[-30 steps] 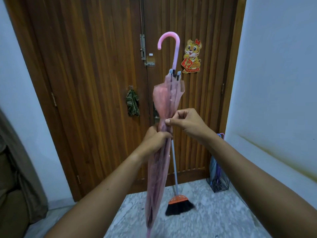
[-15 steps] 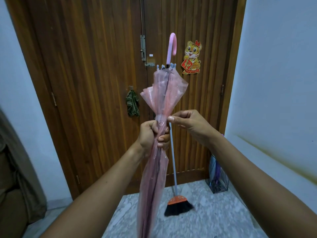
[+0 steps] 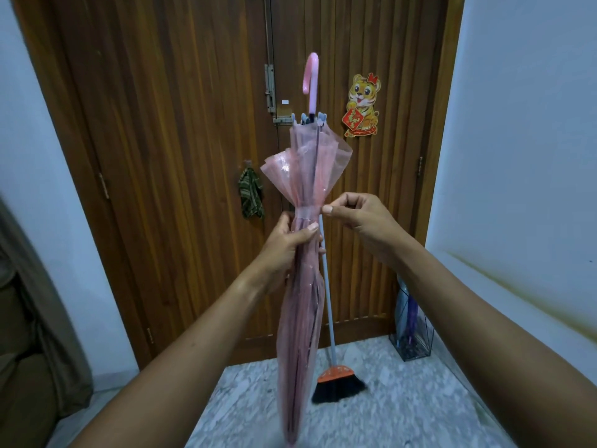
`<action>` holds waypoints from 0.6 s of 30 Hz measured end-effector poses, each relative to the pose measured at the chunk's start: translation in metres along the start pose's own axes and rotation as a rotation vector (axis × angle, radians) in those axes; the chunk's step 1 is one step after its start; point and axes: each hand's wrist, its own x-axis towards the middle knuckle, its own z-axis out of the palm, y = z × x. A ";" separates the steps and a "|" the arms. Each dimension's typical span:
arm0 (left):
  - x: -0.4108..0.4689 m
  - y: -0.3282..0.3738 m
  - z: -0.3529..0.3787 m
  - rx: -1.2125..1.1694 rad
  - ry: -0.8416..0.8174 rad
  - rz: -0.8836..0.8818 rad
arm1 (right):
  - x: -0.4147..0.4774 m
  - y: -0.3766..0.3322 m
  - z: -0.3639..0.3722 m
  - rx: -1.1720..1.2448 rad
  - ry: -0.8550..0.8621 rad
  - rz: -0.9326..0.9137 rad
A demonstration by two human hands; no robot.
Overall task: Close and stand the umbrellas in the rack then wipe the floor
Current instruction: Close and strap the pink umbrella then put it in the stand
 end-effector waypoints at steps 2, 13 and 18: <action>-0.003 0.000 0.000 0.043 0.012 0.010 | 0.001 -0.002 0.000 -0.001 -0.012 0.009; -0.004 0.000 0.006 0.013 0.121 0.046 | -0.001 -0.005 0.009 -0.047 0.032 0.108; -0.010 0.009 0.012 -0.044 0.197 0.131 | -0.002 -0.004 0.017 -0.014 0.093 0.065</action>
